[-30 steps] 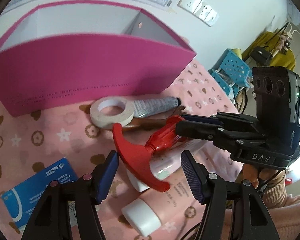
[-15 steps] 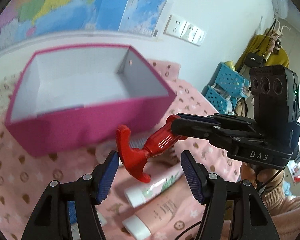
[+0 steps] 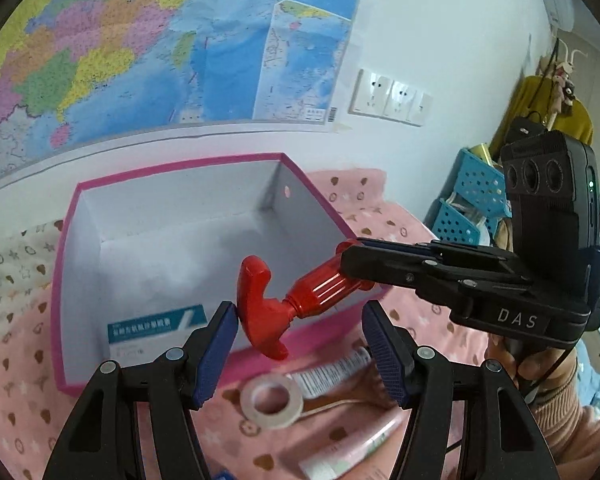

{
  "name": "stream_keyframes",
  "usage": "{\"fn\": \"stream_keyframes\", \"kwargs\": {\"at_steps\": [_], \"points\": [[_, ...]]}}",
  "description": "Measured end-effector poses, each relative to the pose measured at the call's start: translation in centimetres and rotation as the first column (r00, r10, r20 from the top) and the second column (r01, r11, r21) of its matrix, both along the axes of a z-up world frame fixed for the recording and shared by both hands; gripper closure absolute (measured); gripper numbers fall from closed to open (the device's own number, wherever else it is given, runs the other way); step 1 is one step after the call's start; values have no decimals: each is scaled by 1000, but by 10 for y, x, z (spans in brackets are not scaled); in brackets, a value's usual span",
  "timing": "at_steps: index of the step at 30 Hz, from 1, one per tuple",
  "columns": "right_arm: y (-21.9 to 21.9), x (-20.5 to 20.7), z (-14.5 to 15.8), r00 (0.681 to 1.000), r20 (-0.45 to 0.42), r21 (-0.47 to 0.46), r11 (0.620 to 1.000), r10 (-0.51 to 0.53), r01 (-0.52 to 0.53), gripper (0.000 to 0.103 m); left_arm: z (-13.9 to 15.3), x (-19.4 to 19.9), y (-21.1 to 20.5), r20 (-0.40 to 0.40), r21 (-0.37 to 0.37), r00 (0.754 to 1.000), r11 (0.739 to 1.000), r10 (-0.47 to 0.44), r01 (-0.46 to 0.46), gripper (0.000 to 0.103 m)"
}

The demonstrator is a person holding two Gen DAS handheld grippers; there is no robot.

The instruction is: Organize rigid objects

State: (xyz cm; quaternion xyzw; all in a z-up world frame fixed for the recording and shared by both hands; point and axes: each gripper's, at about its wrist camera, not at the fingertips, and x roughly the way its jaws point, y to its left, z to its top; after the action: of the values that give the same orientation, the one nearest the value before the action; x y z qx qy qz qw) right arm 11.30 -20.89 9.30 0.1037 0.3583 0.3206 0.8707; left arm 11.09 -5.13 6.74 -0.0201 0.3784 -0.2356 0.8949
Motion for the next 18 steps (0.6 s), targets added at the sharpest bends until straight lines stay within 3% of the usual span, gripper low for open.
{"fn": "stream_keyframes", "kwargs": {"at_steps": [3, 6, 11, 18], "points": [[3, 14, -7, 999, -41, 37, 999, 27, -26, 91, -4, 12, -1, -33, -46, 999, 998, -37, 36, 41], [13, 23, -14, 999, -34, -27, 1000, 1, -2, 93, -10, 21, -10, -32, 3, 999, 1000, -25, 25, 41], [8, 34, -30, 997, -76, -37, 999, -32, 29, 93, -26, 32, -2, -69, -18, 998, 1000, 9, -10, 41], [-20, 18, -39, 994, -88, -14, 998, -70, 69, 92, -24, 2, 10, 10, -27, 1000, 999, 27, -27, 41]]}}
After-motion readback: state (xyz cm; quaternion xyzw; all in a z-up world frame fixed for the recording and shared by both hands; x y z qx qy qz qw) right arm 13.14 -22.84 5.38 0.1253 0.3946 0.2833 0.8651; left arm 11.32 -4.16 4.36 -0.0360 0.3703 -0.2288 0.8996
